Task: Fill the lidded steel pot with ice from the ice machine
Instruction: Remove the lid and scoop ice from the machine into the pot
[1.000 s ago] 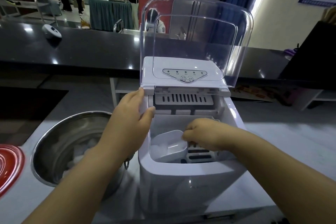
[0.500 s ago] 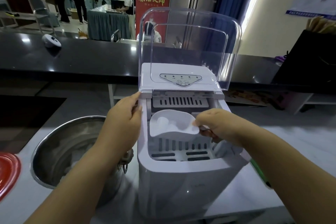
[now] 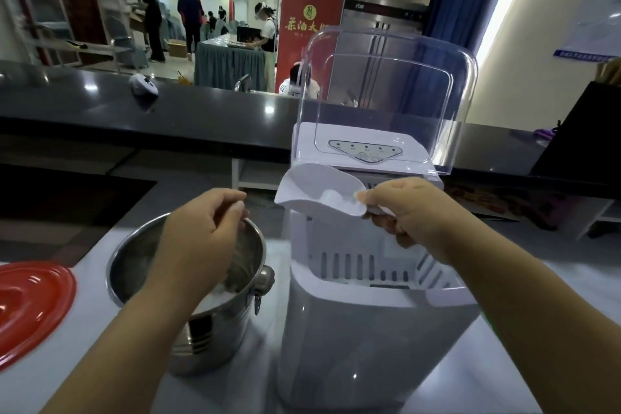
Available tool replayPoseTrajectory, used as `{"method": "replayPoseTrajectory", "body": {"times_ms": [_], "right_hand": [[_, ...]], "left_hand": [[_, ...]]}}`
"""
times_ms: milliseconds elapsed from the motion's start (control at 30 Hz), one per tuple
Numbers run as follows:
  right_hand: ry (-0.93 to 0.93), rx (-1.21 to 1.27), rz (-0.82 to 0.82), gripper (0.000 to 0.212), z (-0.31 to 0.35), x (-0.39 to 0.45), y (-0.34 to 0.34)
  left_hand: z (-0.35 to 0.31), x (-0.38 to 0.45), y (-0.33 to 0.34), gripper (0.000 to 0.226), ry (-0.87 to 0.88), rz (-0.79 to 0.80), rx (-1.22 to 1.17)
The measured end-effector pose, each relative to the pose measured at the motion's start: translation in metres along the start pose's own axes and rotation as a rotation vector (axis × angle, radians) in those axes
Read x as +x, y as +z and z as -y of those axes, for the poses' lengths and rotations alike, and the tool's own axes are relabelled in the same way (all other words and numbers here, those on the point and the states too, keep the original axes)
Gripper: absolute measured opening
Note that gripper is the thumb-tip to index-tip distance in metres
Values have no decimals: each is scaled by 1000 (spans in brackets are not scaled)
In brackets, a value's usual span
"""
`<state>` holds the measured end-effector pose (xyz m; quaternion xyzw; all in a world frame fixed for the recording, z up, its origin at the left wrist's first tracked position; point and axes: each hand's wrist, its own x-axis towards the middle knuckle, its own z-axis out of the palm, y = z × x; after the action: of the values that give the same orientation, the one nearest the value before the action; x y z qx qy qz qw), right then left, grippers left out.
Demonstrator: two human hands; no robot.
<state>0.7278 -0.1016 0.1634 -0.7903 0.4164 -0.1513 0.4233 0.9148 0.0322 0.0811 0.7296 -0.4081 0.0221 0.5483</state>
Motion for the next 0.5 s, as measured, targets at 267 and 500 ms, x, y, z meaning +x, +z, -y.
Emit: {"method": "replayPoseTrajectory", "body": {"times_ms": [267, 500], "right_hand": [[-231, -168, -19, 43, 30, 17, 40], [-299, -453, -25, 36, 42, 29, 67]], "left_hand": [[42, -1, -41, 19, -2, -84, 228], [72, 15, -60, 40, -72, -44, 376]]}}
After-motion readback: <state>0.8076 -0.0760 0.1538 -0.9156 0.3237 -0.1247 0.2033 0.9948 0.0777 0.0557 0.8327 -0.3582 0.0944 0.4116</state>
